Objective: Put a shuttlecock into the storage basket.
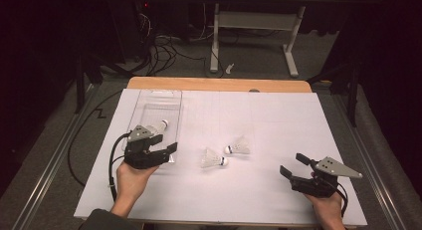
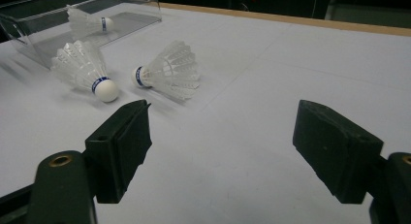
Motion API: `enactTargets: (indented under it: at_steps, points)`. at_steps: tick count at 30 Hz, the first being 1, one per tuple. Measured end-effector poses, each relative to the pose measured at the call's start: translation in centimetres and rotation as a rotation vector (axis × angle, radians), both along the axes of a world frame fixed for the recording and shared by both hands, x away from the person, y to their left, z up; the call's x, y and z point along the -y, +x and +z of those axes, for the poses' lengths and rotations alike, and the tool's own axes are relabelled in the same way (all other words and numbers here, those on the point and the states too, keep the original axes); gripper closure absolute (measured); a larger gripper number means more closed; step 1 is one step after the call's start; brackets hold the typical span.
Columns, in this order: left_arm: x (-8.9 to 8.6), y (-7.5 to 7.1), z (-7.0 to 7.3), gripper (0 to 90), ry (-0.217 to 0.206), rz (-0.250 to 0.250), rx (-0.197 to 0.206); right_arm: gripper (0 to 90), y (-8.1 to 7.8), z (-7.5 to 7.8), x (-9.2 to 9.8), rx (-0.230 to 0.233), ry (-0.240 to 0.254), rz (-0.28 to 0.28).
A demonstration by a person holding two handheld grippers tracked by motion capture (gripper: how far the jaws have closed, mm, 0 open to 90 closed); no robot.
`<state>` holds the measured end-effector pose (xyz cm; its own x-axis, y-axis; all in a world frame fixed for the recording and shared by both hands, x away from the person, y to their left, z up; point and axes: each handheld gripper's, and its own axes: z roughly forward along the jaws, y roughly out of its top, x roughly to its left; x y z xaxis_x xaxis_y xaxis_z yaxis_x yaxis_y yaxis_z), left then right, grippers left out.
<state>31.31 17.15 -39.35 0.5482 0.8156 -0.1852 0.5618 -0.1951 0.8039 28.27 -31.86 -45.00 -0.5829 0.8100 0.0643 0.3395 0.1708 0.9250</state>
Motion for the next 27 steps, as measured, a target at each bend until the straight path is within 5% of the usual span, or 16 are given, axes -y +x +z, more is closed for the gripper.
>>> enactTargets:
  at_steps: [27]
  points:
    - [1.8, -0.7, -1.2, 39.4, -0.005, -0.05, -0.007, 21.8, -0.1, 0.0, 0.1, 0.002, 0.002, -0.001]
